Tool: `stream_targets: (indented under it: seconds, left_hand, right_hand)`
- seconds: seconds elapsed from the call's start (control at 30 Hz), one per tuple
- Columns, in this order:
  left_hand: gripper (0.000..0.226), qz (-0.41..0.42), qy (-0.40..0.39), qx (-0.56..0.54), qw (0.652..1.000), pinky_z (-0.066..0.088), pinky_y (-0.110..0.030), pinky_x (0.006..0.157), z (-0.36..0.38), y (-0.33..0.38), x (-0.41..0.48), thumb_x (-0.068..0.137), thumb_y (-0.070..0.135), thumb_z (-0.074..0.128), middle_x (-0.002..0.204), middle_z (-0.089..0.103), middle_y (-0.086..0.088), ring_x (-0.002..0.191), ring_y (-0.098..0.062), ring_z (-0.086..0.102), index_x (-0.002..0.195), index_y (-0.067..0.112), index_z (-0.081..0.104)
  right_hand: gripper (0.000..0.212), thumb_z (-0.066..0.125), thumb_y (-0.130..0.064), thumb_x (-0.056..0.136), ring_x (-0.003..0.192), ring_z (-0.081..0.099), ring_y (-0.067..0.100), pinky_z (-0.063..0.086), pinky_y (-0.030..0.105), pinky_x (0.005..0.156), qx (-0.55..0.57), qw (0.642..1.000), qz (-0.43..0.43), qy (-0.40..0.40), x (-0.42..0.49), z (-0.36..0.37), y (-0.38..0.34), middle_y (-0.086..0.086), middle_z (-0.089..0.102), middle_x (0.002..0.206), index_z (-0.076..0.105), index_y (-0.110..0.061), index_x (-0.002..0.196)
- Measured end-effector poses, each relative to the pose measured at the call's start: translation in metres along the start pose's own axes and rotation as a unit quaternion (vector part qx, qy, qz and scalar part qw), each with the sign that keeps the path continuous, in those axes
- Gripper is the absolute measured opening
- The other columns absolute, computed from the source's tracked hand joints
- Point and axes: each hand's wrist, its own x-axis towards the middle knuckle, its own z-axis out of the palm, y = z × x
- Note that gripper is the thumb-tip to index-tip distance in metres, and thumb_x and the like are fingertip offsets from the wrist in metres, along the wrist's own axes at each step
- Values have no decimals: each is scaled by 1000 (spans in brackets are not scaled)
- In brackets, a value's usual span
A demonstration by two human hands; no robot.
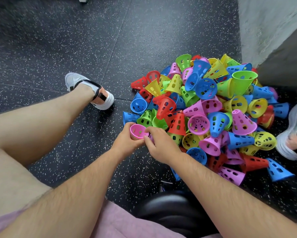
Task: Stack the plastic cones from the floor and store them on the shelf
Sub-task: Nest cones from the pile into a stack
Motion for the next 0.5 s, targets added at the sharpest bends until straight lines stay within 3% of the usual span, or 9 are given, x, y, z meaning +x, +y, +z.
stream_targets:
  seconds: [0.17,0.33,0.4,0.5]
  left_hand:
    - [52,10,9,8,1000,53,-28,87,6,7,5,76,44,88,105,69,15,95,0,67,113,37,52]
    - [68,18,8,8,1000,52,-24,88,12,18,13,71,48,89,112,67,14,99,0,66,125,31,52]
    - [70,23,16,6,1000,49,-18,87,14,23,15,72,46,90,112,65,17,99,6,63,127,31,51]
    - [70,26,19,-8,999,46,-13,83,17,31,19,71,46,91,113,65,17,99,5,63,126,33,51]
  right_hand:
    - [28,43,-31,104,107,51,13,47,36,88,-13,997,-21,70,4,-12,0,-4,61,112,57,-17,123]
    - [21,52,-23,97,97,54,22,49,40,82,-50,971,-64,226,24,-33,-3,3,60,102,63,-10,110]
    - [25,54,-23,95,100,53,27,48,43,85,-69,961,-32,265,37,-49,-4,8,58,106,62,-8,114]
    - [38,51,-29,99,117,46,30,44,46,97,-95,963,67,242,50,-68,4,11,52,126,53,-9,132]
